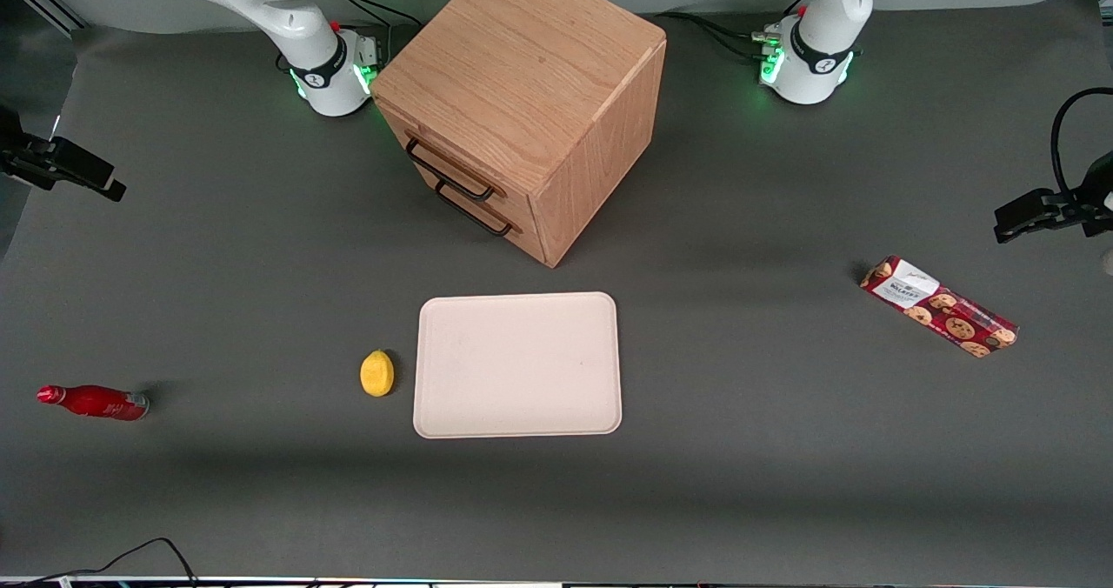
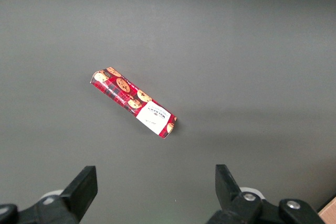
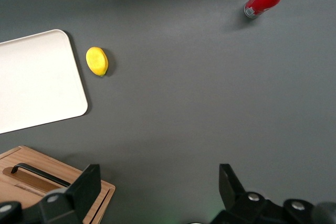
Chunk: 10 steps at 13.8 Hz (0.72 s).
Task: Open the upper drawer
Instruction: 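Move the right gripper out from rest toward the wooden cabinet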
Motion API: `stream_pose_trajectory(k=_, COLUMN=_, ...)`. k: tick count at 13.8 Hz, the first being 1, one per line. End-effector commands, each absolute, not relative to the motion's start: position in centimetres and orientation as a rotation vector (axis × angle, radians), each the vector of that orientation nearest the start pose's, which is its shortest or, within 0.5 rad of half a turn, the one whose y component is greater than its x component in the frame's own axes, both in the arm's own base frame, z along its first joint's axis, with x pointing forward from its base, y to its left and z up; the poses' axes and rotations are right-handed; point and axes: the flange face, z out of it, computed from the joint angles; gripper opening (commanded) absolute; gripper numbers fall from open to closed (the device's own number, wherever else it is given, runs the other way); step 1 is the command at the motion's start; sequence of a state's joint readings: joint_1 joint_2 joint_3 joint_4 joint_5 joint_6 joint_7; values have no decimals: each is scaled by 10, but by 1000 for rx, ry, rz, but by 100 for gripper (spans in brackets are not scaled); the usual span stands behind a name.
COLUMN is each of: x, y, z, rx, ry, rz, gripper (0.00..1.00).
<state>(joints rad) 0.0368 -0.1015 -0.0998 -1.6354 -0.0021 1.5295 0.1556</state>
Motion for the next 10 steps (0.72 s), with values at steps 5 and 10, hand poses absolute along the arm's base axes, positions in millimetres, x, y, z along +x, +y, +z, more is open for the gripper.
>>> stream_pose_trajectory(k=5, x=520, y=-32, z=636, rx=-3119, ry=360, rz=44, gripper=100)
stream_pose_trajectory(k=10, x=532, y=4, z=616, rx=-3139, ry=254, rz=86, gripper=100)
